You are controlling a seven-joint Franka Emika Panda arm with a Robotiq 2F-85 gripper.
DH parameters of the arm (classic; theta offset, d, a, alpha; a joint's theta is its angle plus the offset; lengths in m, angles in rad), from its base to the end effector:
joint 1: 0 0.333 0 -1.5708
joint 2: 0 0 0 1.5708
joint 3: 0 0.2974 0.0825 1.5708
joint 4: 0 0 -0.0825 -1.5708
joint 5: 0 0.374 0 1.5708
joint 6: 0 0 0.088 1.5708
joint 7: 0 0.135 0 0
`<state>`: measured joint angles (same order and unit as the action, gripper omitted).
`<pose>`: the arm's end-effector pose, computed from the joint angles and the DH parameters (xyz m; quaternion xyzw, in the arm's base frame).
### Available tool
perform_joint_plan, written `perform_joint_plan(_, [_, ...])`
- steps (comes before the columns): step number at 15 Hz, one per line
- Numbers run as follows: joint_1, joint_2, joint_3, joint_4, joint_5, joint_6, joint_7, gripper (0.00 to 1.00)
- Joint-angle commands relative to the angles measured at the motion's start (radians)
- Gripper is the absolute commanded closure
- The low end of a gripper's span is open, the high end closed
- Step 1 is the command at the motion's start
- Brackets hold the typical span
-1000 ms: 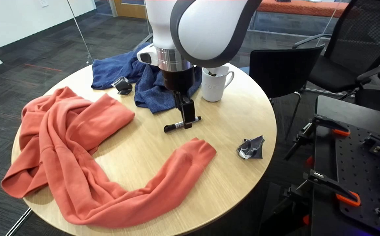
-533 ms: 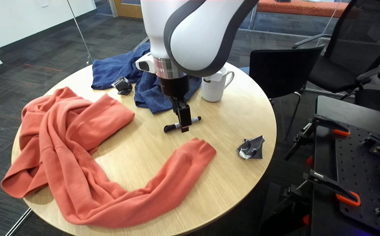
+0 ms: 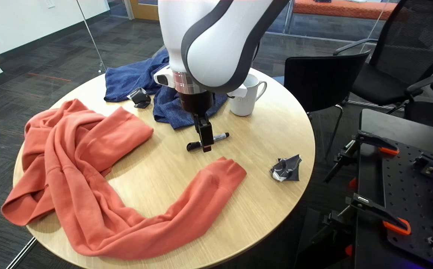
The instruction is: Put the marker in the mug
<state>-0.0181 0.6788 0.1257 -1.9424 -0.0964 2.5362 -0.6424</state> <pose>0.5823 0.0654 0.0902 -0.9189 -0.3923 0.0336 0.0238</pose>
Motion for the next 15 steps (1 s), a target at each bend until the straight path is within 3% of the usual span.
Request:
perform_joint_plan(1, [-0.024,0.037,0.011,0.04,-0.022,0.006,-0.01,0.0])
perform_joint_plan(8, [-0.032,0.087,0.012,0.077,-0.027,0.003,-0.009,0.0])
perform_joint_plan(9, [-0.033,0.092,0.013,0.08,-0.027,0.003,-0.009,0.07])
perform_joint_plan(10, [-0.035,0.096,0.015,0.083,-0.026,0.004,-0.011,0.26])
perform_joint_plan(15, [-0.038,0.101,0.016,0.089,-0.024,0.01,-0.007,0.65])
